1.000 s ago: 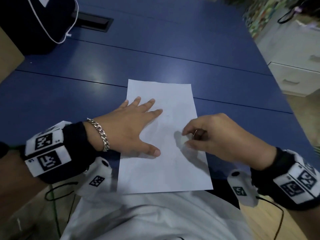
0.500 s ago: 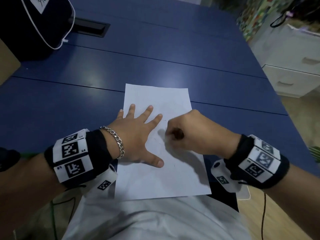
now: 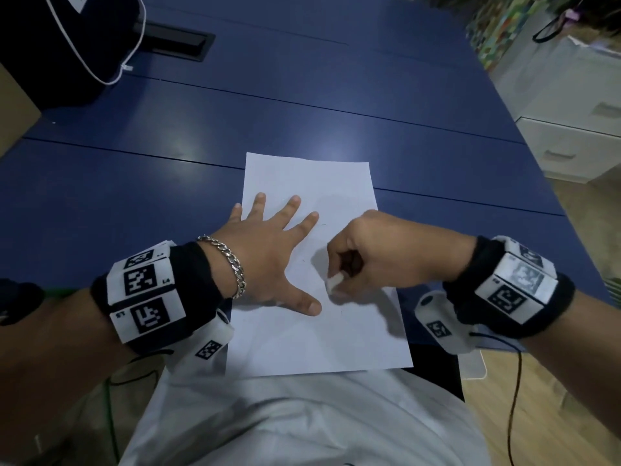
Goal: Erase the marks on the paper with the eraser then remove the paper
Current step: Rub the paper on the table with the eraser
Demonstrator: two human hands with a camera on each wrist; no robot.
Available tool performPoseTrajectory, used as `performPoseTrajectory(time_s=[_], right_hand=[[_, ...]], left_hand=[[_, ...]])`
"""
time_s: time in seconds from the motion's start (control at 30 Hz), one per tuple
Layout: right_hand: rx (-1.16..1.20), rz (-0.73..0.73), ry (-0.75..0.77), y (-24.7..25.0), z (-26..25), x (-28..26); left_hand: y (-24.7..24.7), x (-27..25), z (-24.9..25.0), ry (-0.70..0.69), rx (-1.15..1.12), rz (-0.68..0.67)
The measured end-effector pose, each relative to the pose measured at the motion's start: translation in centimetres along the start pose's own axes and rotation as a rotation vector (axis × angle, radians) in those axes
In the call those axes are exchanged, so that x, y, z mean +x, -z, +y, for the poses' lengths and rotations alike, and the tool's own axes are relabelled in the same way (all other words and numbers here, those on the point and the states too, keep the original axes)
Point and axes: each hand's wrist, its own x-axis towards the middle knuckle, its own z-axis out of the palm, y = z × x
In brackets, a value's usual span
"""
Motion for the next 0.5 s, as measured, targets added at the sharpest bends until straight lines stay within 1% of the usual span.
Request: performPoseTrajectory(time_s=[0.07,0.1,0.2,0.27,0.37,0.5], right_hand=[[0.004,0.11,-0.031,0.9,1.1,-0.3],[0.013,0.14,-0.047,1.1,1.6,-0.5],[0.027,0.124,-0.065,0.0,1.9,-1.5],[0.044,0.128,-0.073,-0.9,1.7,-2.0],[0.053,0.14,-0.066,-0.5,1.9,-1.9],[0.089,0.23,-0.052,0.8,2.5,-0.3]], left_hand=[[-0.1,0.0,-0.2,-0.002,-0.011,0.0],[-0.1,0.0,-0.3,-0.004,-0.016,-0.004],[0.0,0.0,-0.9,-0.022,-0.096,-0.01],[0.3,0.4,-1.4,-0.026,-0.16,0.033],[0.3,0.8,-1.7,-0.039,-0.134,0.071],[0.0,1.1,-1.3,-0.075,-0.108,0.029]])
